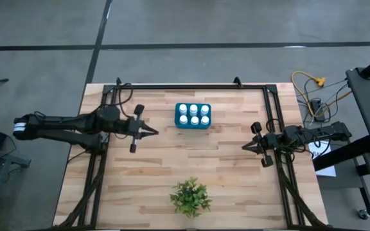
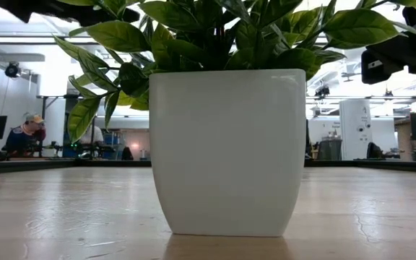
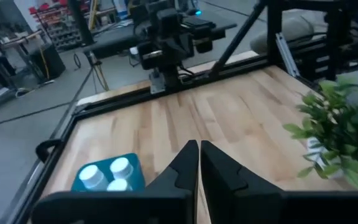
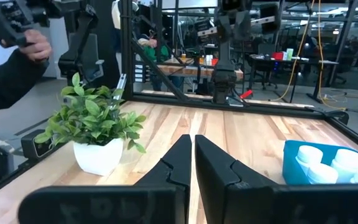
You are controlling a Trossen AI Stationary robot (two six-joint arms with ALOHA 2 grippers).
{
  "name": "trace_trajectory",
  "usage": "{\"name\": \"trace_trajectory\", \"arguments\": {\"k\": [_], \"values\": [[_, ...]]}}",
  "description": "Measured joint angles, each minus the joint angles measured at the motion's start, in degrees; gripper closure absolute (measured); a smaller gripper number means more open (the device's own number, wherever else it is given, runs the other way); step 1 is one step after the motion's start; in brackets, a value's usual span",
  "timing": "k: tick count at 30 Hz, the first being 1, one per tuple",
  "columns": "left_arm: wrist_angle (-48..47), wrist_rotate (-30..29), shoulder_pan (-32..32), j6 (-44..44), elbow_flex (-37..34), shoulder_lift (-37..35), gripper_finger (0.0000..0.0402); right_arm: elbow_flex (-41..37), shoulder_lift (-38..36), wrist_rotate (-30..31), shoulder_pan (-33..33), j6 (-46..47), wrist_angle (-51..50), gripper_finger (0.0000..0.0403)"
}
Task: Pick and place pill bottles into a basket
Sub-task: Return to Home Position
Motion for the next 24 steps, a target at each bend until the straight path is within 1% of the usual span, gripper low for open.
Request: {"name": "trace_trajectory", "arguments": {"k": [5,9,12,15,18,22,24], "values": [[0.32,-1.32,-2.75,-1.4,-3.76,-1.33,0.0401,0.01,0.0,0.0,0.0,-0.01,0.0,0.039],[0.83,-7.59,-6.54,-1.33,-6.27,-3.03,0.0401,0.0,0.0,0.0,0.0,0.0,0.0,0.039],[2.46,-9.88,-9.12,-1.33,-7.87,-5.45,0.0402,0.0,0.0,0.0,0.0,0.02,0.0,0.039],[2.64,-9.9,-10.88,-1.31,-8.89,-7.63,0.0402,0.0,0.0,0.0,0.0,0.07,0.0,0.039],[2.79,-9.25,-11.19,-1.37,-9.85,-9.96,0.0402,0.0,0.0,0.0,0.0,0.0,0.0,0.039],[2.4,-1.61,-11.44,-1.46,-12.72,-13.12,0.0402,0.0,0.02,0.0,0.0,-0.01,0.0,0.039],[2.86,-0.99,-11.34,-1.79,-14.05,-14.66,0.0402,0.0,0.02,0.0,0.0,0.07,0.0,0.039]]}}
